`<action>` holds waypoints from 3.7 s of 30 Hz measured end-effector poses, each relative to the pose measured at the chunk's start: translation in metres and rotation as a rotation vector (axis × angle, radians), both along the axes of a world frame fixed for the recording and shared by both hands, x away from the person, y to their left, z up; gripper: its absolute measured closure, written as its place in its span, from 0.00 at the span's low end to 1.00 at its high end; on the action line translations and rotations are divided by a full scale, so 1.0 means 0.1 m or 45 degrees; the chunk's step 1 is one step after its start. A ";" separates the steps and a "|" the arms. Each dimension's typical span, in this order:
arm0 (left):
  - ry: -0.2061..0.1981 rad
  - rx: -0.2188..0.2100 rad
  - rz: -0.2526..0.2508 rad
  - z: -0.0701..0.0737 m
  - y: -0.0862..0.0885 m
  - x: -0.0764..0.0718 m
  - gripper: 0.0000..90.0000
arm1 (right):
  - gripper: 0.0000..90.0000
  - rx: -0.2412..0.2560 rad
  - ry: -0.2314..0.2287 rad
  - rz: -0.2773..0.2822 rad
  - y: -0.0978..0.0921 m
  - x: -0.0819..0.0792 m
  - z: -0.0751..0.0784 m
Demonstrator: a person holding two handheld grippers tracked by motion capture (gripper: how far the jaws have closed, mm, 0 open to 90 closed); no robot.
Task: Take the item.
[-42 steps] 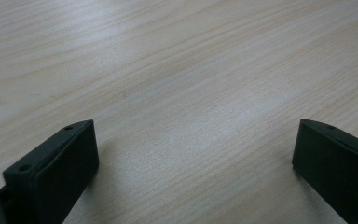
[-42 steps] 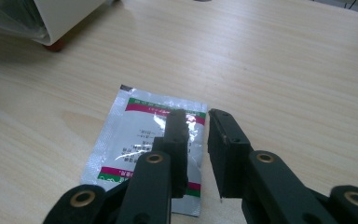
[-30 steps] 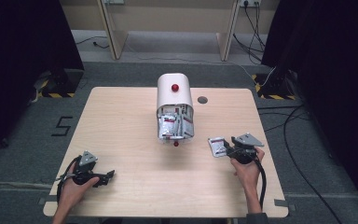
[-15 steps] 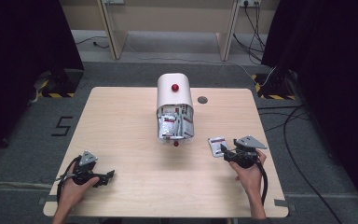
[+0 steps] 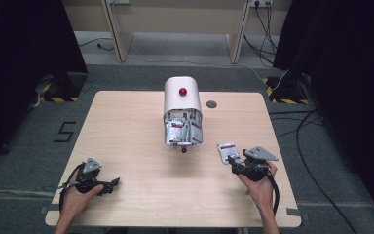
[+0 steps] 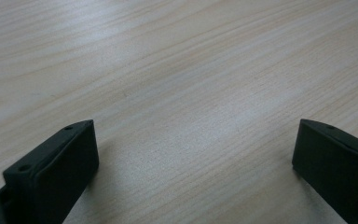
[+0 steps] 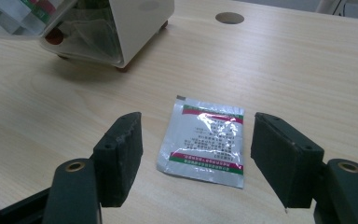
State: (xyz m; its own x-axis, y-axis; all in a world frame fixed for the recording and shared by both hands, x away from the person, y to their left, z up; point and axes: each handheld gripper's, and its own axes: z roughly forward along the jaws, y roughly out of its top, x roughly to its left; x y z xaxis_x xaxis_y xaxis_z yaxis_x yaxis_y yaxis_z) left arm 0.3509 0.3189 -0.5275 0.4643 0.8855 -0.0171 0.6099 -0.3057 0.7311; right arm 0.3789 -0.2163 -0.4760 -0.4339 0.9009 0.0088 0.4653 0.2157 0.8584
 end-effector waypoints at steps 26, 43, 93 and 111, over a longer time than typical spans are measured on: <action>0.000 0.000 0.000 0.00 0.00 0.00 0.00 | 0.33 -0.013 0.060 0.071 0.09 -0.24 -0.15; 0.000 0.000 0.000 0.00 0.00 0.00 0.00 | 0.30 -0.038 0.097 0.089 0.07 -0.44 -0.28; 0.000 0.000 0.000 0.00 0.00 0.00 0.00 | 0.21 0.004 0.101 0.010 -0.19 -0.88 -0.42; 0.000 0.000 0.000 0.00 0.00 0.00 0.00 | 0.18 -0.028 0.103 0.012 -0.28 -0.99 -0.47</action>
State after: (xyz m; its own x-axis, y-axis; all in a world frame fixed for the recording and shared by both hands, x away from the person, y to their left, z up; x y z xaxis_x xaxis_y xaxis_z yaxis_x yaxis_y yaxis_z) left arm 0.3509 0.3189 -0.5276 0.4640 0.8857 -0.0170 0.6097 -0.3055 0.7314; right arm 0.2803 -0.2448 -0.5231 -0.4408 0.8973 0.0241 0.5308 0.2390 0.8131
